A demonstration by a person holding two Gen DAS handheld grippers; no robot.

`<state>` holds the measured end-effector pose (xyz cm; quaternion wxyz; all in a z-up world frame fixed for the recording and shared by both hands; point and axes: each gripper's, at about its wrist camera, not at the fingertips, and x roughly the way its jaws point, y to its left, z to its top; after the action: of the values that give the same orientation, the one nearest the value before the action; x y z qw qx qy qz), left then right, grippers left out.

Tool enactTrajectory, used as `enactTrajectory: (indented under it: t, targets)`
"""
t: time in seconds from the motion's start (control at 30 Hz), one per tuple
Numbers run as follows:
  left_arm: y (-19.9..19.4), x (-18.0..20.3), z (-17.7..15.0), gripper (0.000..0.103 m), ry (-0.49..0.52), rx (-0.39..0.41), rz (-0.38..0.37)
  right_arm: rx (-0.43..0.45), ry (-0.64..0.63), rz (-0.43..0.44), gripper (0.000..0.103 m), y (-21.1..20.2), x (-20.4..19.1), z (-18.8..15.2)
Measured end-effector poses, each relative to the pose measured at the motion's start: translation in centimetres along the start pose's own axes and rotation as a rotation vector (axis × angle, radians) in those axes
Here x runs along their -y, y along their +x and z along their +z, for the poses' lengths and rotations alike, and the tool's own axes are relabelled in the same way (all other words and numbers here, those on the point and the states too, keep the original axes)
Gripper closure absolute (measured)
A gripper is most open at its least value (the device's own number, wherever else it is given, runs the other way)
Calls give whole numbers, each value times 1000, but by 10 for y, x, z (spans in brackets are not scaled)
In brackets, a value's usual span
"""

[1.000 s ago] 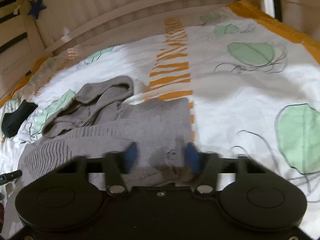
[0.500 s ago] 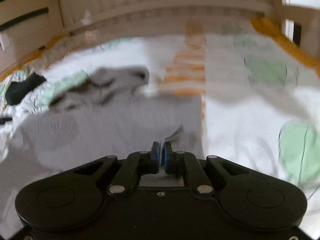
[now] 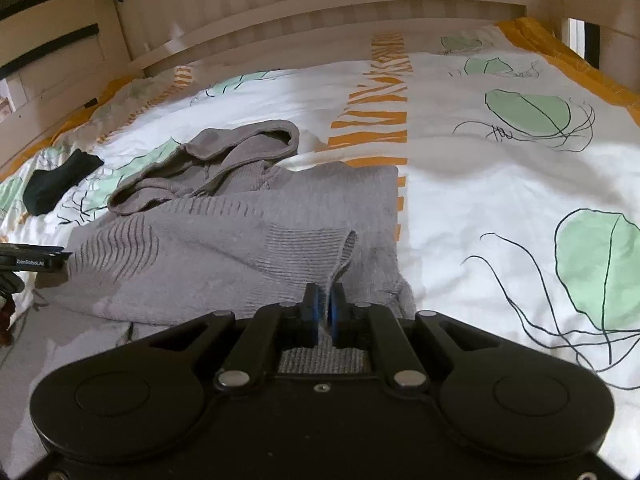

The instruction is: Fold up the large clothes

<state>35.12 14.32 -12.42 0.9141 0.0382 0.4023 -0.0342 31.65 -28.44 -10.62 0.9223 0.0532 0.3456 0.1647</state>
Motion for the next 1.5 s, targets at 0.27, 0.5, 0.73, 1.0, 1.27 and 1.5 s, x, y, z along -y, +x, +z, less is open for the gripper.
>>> enactTrajectory:
  t: [0.27, 0.5, 0.73, 1.0, 1.27, 1.5]
  targets:
    - [9, 24, 12, 17, 274, 59, 53, 51, 60, 11, 40, -7, 7, 5]
    - [14, 35, 14, 18, 544, 102, 13, 54, 103, 64, 40, 5, 10, 19]
    - [18, 21, 19, 87, 420, 49, -183, 6, 110, 68, 90, 23, 6, 16]
    - [21, -5, 23, 93, 104, 42, -222, 50, 62, 80, 92, 8, -1, 16]
    - [19, -21, 18, 95, -140, 80, -207, 50, 90, 18, 94, 6, 15, 11]
    - [1, -29, 9, 96, -221, 193, -175, 176, -3, 47, 95, -26, 3, 10]
